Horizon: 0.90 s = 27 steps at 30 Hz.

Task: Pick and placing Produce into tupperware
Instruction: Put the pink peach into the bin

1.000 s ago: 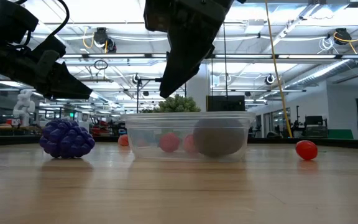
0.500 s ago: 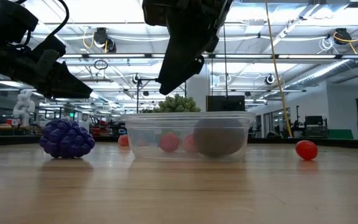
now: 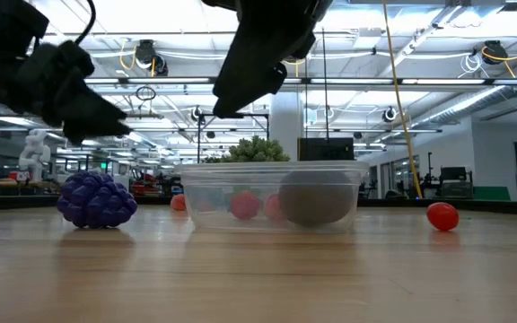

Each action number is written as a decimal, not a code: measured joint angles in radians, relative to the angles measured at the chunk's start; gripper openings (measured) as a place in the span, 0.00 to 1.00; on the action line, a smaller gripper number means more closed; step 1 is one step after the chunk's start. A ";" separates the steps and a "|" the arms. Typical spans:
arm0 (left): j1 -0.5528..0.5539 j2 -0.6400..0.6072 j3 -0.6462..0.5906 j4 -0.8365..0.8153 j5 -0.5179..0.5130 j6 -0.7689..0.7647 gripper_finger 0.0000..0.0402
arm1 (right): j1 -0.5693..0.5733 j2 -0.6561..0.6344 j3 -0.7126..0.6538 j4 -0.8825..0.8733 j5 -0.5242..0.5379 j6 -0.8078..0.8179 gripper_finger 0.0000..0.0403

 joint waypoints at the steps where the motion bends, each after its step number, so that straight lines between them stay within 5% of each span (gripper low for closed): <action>1: -0.017 0.004 0.000 0.027 -0.001 0.005 0.57 | -0.001 0.000 0.000 0.007 0.001 -0.008 0.47; 5: -0.073 0.049 0.078 -0.002 -0.050 0.071 0.57 | -0.017 0.000 0.000 0.047 0.021 -0.072 0.47; 8: -0.079 0.130 0.175 -0.142 -0.195 0.134 0.57 | -0.040 -0.009 0.000 0.067 0.024 -0.134 0.47; 11: -0.044 0.234 0.274 -0.297 -0.357 0.200 0.57 | -0.062 -0.041 0.000 0.103 0.054 -0.174 0.47; 14: 0.038 0.333 0.366 -0.391 -0.409 0.246 0.57 | -0.078 -0.092 0.000 0.107 0.143 -0.250 0.47; 21: 0.303 0.574 0.512 -0.419 -0.238 0.322 0.57 | -0.095 -0.261 -0.001 0.143 0.398 -0.440 0.47; 27: 0.464 0.776 0.617 -0.493 -0.027 0.331 0.57 | -0.097 -0.428 -0.001 0.150 0.444 -0.472 0.47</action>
